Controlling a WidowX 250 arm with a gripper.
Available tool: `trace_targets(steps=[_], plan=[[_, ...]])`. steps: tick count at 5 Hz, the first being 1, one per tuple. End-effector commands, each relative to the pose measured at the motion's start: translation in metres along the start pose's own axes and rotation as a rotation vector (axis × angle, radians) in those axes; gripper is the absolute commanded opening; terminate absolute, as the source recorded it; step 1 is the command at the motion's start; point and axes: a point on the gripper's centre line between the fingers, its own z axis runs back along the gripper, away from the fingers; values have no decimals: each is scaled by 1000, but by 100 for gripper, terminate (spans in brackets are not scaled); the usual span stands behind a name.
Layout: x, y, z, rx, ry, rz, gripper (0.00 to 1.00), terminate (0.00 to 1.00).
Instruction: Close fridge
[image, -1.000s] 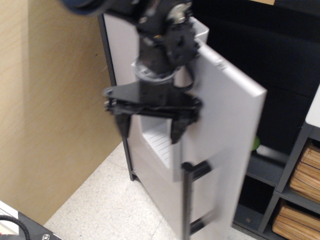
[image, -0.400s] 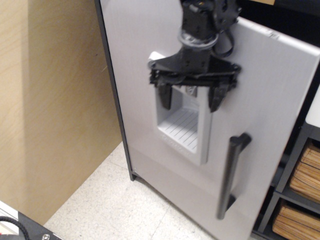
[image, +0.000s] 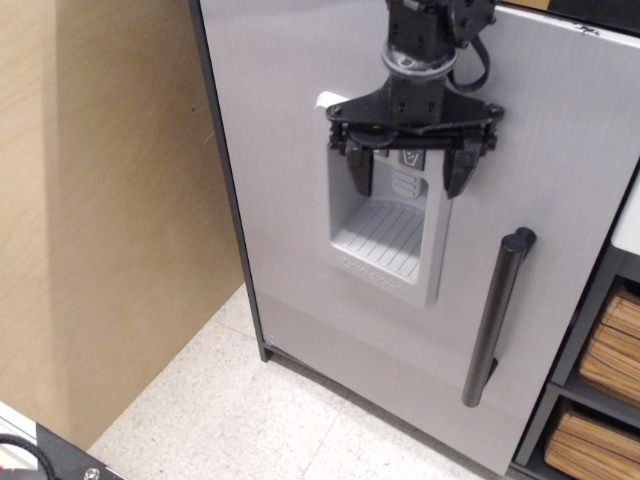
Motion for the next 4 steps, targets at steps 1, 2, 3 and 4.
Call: trace_targets(steps=[1,2,3,4], plan=[[19,-4,12,-40,-72,38,100,0],[20,-5,11,-60,-85,42,100,0],[18,-4,12,-78,-111,38,100,0],[14,-4,14,-100,-122,35,100,0]])
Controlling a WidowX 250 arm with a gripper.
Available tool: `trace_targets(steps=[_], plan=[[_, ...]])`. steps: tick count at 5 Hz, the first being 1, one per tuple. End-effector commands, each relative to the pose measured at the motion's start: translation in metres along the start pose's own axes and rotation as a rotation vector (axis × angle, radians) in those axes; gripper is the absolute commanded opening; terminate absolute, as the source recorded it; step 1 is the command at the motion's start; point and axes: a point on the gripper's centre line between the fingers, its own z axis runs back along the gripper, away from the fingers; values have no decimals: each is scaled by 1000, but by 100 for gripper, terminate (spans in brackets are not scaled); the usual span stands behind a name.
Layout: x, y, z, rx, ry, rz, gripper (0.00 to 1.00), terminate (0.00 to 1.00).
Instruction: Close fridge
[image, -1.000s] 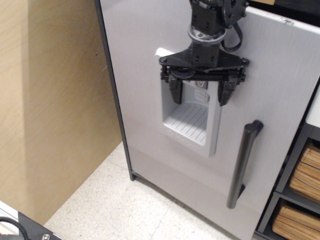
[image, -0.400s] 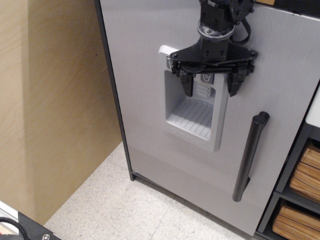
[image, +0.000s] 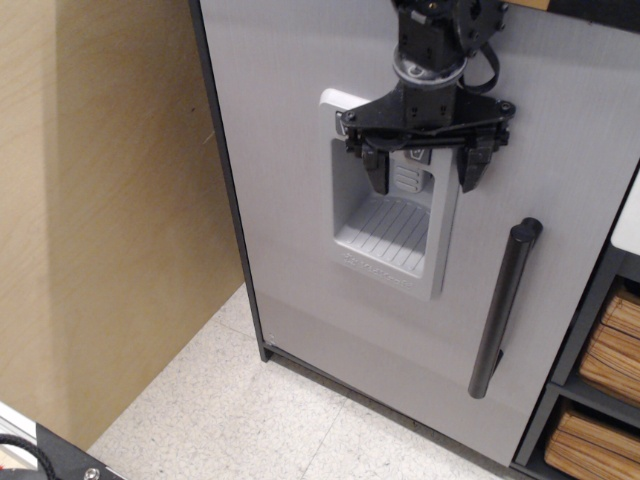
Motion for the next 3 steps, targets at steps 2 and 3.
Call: trace_targets(steps=[2,3], plan=[[-23,27,56,-38,-10,-83,100,0],[-23,27,56,-38,-10,-83,100,100]])
